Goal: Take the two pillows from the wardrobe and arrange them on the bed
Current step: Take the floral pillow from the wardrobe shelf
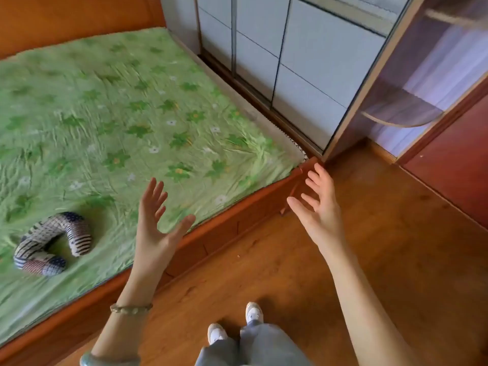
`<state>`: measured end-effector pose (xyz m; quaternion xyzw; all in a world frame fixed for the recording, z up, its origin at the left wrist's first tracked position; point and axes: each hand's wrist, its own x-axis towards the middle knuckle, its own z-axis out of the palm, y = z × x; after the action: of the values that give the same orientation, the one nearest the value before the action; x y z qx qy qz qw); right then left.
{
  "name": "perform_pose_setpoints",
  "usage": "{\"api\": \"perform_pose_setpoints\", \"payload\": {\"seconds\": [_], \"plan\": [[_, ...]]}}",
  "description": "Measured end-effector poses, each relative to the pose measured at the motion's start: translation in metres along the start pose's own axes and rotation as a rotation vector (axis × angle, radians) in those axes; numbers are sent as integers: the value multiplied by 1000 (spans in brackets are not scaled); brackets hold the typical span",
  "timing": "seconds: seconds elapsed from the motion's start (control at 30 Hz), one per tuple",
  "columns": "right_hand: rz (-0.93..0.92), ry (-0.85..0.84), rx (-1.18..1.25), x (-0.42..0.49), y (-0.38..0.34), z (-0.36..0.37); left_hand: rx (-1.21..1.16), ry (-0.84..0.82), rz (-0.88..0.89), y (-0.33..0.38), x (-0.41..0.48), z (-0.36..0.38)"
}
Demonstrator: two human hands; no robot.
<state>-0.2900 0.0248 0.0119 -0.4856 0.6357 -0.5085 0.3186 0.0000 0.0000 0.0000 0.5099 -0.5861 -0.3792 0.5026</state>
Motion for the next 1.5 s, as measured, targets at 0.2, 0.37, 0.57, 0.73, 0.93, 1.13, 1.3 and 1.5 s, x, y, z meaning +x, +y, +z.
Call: {"api": "perform_pose_setpoints", "payload": {"seconds": [0.2,0.37,0.57,0.73,0.93,1.13,1.3,1.5], "plan": [[114,280,-109,-24,17,-76,-58,-291,29,7,23,86],[194,455,-135,-40,26,-129,-115,-462,98,9,35,161],[227,549,-156,-40,42,-186,-212,-570,122,13,40,245],[221,539,-167,-20,56,-222,-242,-565,119,19,48,301],[250,523,-126,31,76,-255,-185,-575,122,23,85,354],[243,500,-126,113,105,-284,-184,-599,111,15,143,417],[241,468,-105,219,127,-310,-187,-541,88,14,221,488],[217,391,-49,355,127,-333,-207,-431,52,20,318,550]]}}
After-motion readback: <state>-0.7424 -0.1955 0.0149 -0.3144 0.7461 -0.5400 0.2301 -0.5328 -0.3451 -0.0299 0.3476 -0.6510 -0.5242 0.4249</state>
